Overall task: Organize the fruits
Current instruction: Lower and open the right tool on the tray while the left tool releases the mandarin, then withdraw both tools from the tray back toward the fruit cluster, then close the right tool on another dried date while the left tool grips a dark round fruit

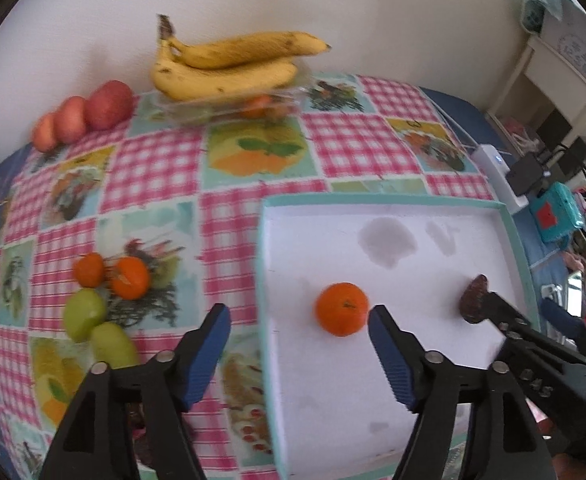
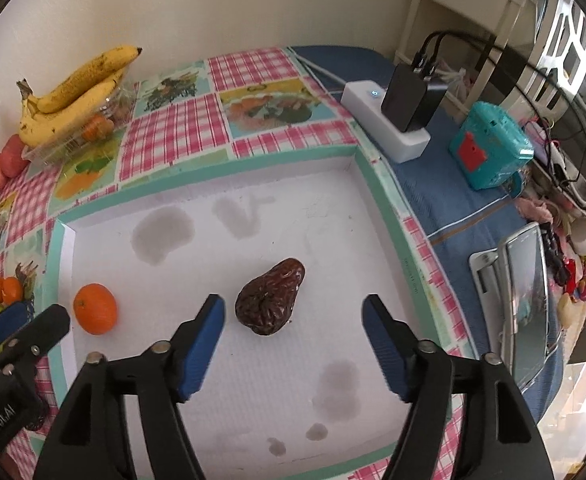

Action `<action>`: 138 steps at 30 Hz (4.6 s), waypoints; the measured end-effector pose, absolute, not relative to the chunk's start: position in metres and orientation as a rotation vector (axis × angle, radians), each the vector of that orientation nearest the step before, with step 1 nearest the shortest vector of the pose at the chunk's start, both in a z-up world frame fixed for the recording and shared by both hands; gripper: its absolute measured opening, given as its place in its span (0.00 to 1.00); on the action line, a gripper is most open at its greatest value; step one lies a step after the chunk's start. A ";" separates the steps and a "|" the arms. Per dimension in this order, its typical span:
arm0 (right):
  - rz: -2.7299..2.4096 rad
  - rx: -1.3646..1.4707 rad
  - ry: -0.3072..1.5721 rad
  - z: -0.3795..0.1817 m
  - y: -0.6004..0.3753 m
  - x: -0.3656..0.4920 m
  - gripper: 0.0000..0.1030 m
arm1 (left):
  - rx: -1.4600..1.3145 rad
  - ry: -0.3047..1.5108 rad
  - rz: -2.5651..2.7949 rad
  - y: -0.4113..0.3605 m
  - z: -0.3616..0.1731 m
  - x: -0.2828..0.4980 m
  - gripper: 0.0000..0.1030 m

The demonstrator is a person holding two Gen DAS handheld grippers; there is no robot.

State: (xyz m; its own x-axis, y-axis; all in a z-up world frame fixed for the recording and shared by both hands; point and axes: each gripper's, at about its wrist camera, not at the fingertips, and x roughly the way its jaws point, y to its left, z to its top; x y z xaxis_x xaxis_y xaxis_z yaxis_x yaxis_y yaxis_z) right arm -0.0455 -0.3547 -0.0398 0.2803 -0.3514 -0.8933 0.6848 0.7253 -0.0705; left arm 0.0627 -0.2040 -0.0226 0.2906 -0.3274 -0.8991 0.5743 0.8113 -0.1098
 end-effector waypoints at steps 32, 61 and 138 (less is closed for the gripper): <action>-0.547 0.430 0.895 0.007 -0.307 -0.046 0.86 | 0.027 0.899 -0.422 -0.068 0.029 0.083 1.00; -0.215 0.304 1.060 -0.008 -0.151 0.027 0.86 | -0.093 0.971 -0.163 0.074 0.027 0.105 1.00; -0.061 0.147 1.296 -0.097 -0.135 0.044 0.59 | -0.018 1.376 -0.434 -0.033 -0.072 0.109 0.73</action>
